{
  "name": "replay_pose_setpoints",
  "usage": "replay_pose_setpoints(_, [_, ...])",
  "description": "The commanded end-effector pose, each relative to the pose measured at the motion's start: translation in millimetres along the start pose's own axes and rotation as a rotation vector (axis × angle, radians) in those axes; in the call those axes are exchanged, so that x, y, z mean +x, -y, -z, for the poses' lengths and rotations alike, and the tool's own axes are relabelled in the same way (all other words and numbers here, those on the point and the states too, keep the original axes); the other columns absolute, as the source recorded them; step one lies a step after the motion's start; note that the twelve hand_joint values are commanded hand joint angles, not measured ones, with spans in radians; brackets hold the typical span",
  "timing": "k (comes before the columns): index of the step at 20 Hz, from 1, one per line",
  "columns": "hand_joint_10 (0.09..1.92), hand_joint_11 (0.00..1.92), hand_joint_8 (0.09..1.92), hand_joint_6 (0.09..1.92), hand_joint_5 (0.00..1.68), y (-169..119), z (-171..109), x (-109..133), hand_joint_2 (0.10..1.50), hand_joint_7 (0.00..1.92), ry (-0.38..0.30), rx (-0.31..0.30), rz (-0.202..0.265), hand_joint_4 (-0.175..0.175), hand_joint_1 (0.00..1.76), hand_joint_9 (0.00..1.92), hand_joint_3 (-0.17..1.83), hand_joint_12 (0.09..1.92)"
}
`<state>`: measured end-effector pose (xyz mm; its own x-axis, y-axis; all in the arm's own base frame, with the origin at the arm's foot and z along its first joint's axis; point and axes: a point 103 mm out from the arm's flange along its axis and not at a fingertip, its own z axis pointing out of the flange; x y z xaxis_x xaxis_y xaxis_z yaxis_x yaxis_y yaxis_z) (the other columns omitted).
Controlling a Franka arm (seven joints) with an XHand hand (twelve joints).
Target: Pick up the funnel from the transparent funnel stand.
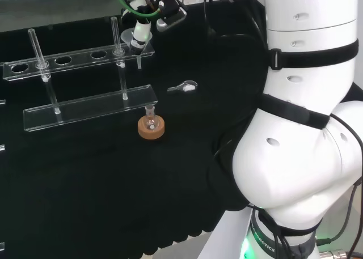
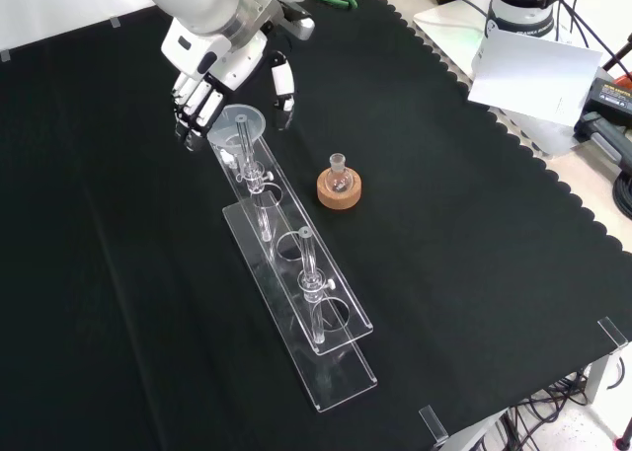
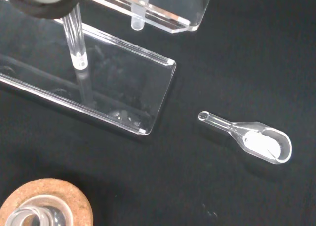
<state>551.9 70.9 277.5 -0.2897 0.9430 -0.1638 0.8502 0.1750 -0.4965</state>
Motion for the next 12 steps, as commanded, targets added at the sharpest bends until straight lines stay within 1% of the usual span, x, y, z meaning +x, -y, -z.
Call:
replay_pose_setpoints(1, [0.92,0.2,0.47,0.09,0.17,-0.3,0.7,-3.9,0.63,0.0,0.006,-0.005,0.004,0.058,0.75,0.07,0.44,1.57])
replay_pose_setpoints(4, [0.91,0.2,0.5,0.09,0.18,-5.2,-3.4,-2.8,0.62,0.0,0.015,0.004,-0.002,0.057,0.75,0.1,0.45,1.56])
replay_pose_setpoints(12, [0.88,0.22,0.58,0.09,0.2,-5.2,-2.8,-5.6,0.61,0.0,0.012,0.01,0.004,0.052,0.75,0.18,0.49,1.55])
